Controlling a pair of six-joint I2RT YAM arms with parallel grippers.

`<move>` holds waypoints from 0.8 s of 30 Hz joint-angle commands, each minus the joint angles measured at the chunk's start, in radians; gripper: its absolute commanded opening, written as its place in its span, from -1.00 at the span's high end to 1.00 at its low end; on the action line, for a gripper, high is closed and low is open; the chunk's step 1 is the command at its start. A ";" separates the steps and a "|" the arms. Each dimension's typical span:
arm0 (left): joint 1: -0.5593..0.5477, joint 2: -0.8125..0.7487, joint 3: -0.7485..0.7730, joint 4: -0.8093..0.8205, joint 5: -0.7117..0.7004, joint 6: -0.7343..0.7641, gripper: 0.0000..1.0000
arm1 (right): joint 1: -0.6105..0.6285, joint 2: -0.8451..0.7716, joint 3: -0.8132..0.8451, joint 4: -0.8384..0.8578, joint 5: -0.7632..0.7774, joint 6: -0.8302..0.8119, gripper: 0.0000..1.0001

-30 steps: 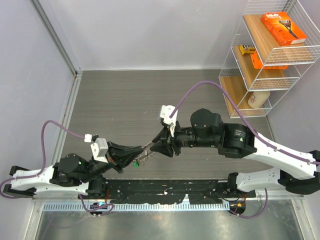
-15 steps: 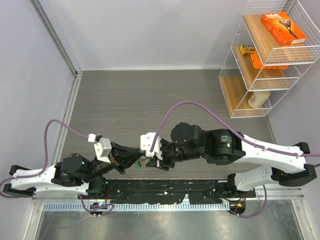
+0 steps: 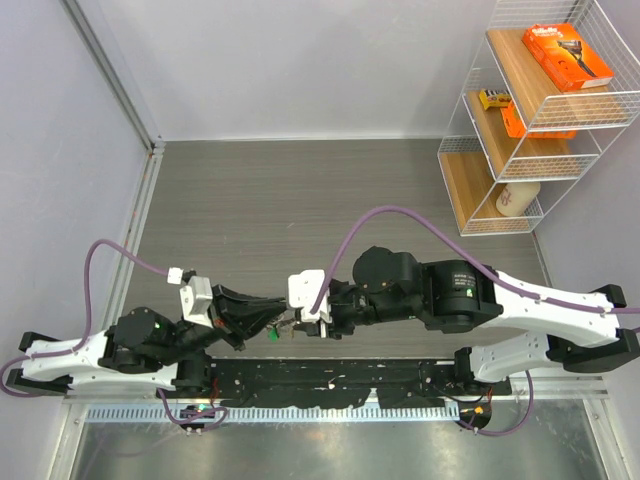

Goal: Put the keys on the keyring

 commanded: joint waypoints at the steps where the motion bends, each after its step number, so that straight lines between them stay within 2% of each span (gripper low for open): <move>1: -0.005 -0.018 0.015 0.089 0.022 -0.010 1.00 | 0.009 -0.029 0.055 0.058 0.007 -0.026 0.20; 7: -0.005 -0.025 0.013 0.086 0.042 -0.010 1.00 | 0.012 -0.027 0.049 0.087 0.035 -0.040 0.14; 24: -0.005 -0.039 0.009 0.103 0.080 -0.016 1.00 | 0.012 0.011 0.063 0.107 0.056 -0.049 0.14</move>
